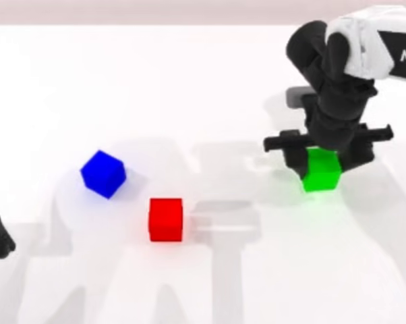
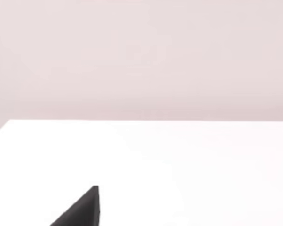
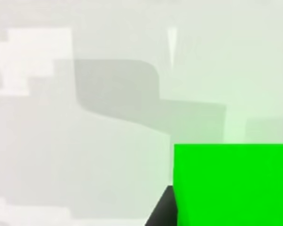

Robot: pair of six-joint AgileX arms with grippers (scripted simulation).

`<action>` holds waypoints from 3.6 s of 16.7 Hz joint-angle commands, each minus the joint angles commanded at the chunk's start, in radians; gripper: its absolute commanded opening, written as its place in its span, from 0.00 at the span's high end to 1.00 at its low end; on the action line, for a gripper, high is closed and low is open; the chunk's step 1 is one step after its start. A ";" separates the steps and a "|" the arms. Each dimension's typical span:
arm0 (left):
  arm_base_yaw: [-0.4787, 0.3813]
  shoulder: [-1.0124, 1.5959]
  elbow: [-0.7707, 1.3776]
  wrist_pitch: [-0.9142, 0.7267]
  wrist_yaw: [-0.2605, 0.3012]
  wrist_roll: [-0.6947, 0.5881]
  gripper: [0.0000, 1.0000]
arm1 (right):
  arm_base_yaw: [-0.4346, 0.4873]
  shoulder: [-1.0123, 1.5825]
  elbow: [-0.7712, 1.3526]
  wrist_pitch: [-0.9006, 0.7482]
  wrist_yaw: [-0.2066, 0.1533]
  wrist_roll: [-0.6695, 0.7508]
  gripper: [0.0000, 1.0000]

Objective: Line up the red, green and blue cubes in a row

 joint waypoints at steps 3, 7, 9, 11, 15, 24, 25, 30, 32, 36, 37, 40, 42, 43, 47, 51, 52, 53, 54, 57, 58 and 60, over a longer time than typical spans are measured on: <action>0.000 0.000 0.000 0.000 0.000 0.000 0.00 | 0.002 -0.036 0.067 -0.105 0.000 0.000 1.00; 0.000 0.000 0.000 0.000 0.000 0.000 0.00 | 0.002 -0.048 0.084 -0.128 0.000 0.000 1.00; 0.000 0.000 0.000 0.000 0.000 0.000 0.00 | -0.001 -0.044 0.083 -0.126 -0.001 0.004 1.00; 0.000 0.000 0.000 0.000 0.000 0.000 0.00 | 0.024 -0.039 0.099 -0.135 0.000 0.037 1.00; 0.000 0.000 0.000 0.000 0.000 0.000 0.00 | 0.139 -0.017 0.159 -0.177 0.003 0.179 1.00; 0.000 0.000 0.000 0.000 0.000 0.000 0.00 | 0.340 0.014 0.261 -0.247 0.010 0.434 1.00; 0.000 0.000 0.000 0.000 0.000 0.000 0.00 | 0.340 0.014 0.261 -0.247 0.010 0.434 1.00; 0.000 0.000 0.000 0.000 0.000 0.000 0.00 | 0.336 0.018 0.231 -0.208 0.008 0.435 1.00; 0.000 0.000 0.000 0.000 0.000 0.000 0.00 | 0.338 0.032 0.185 -0.150 0.009 0.434 1.00; 0.000 0.000 0.000 0.000 0.000 0.000 0.00 | 0.342 0.064 0.091 -0.026 0.010 0.435 1.00; 0.000 0.000 0.000 0.000 0.000 0.000 0.00 | 0.342 0.069 0.077 -0.008 0.010 0.435 1.00; 0.000 0.000 0.000 0.000 0.000 0.000 0.00 | 0.341 0.071 0.071 -0.001 0.010 0.436 1.00; 0.000 0.000 0.000 0.000 0.000 0.000 0.00 | 0.341 0.071 0.071 -0.001 0.010 0.436 0.92; 0.000 0.000 0.000 0.000 0.000 0.000 0.00 | 0.341 0.071 0.071 -0.001 0.010 0.436 0.85; 0.000 0.000 0.000 0.000 0.000 0.000 0.00 | 0.341 0.071 0.071 -0.001 0.010 0.436 0.55; 0.000 0.000 0.000 0.000 0.000 0.000 0.00 | 0.341 0.071 0.071 -0.001 0.010 0.436 0.25; 0.000 0.000 0.000 0.000 0.000 0.000 0.00 | 0.341 0.071 0.071 -0.001 0.010 0.436 0.17; 0.000 0.000 0.000 0.000 0.000 0.000 0.00 | 0.341 0.071 0.071 -0.001 0.010 0.436 0.10; 0.000 0.000 0.000 0.000 0.000 0.000 0.00 | 0.341 0.071 0.071 -0.001 0.010 0.436 0.02; 0.000 0.000 0.000 0.000 0.000 0.000 0.00 | 0.341 0.071 0.071 -0.001 0.010 0.436 0.00; 0.000 0.000 0.000 0.000 0.000 0.000 0.00 | 0.341 0.071 0.071 -0.001 0.010 0.436 0.00; 0.000 0.000 0.000 0.000 0.000 0.000 0.00 | 0.341 0.071 0.071 -0.001 0.010 0.436 0.00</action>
